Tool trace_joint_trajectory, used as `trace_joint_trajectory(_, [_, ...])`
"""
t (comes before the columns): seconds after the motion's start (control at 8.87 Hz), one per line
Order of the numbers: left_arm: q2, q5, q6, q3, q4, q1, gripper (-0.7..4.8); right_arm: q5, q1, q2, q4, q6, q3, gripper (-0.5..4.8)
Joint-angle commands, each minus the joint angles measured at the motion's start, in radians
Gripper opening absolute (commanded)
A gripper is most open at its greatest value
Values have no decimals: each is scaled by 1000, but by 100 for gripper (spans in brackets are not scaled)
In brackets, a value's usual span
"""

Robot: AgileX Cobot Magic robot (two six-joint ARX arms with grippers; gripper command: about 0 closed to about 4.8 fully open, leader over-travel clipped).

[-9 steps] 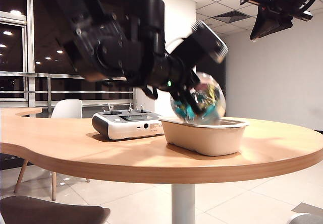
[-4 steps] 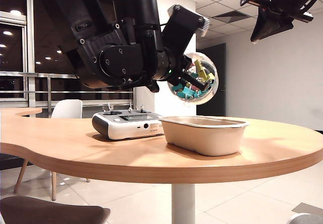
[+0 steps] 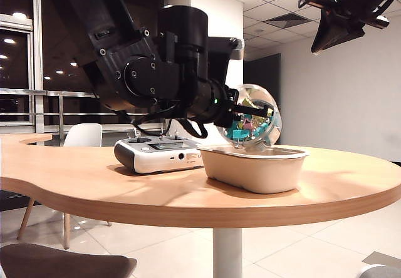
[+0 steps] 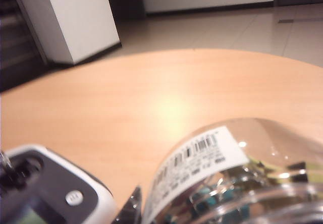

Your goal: Pick up the box filled with clips, pour some clips from it into the rectangular paper box, and then put the clip box back on the table.

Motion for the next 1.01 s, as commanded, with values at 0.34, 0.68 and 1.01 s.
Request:
trace_joint_trajectory(0.34, [-8,1,-399,9,-6,0,-6,-6,0,-5,3,4,2,-5])
trace_joint_trajectory(0.68, [-8,-2,-148,9,51,1,-6,-6,0,-5,3,4,2,-5])
trace_joint_trajectory(1.01, [-8,43,475,9,205,1,-6,-6,0,-5,2,4,2,-5])
